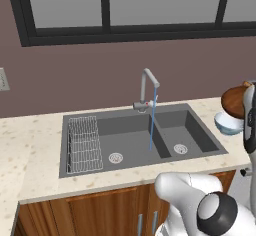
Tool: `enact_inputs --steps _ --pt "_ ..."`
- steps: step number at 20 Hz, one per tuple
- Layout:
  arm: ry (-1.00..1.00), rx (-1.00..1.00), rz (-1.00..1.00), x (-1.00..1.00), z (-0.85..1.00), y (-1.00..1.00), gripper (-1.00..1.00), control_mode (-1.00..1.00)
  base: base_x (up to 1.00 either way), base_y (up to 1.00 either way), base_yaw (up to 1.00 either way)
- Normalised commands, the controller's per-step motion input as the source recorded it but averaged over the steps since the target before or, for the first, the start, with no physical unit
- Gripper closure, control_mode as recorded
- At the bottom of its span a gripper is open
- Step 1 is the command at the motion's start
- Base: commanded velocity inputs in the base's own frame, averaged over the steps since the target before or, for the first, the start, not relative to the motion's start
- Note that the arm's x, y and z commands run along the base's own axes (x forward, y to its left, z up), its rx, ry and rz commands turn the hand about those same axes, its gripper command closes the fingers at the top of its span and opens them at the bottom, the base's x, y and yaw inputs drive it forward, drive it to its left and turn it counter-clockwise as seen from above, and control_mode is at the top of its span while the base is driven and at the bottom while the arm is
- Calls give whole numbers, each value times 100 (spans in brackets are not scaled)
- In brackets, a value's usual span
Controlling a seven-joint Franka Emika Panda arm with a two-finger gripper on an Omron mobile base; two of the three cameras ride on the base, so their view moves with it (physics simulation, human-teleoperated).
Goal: Rinse each bowl for a few seconds and place them down in the sink or on the counter.
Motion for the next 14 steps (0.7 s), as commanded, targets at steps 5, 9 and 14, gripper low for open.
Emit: enact_inputs --steps 5,9,14 --pt "1 0 8 0 0 41 100 -100 0 0 0" --pt "4 2 9 0 0 40 100 -100 0 0 0" --pt "4 3 9 2 0 44 100 -100 0 0 0"
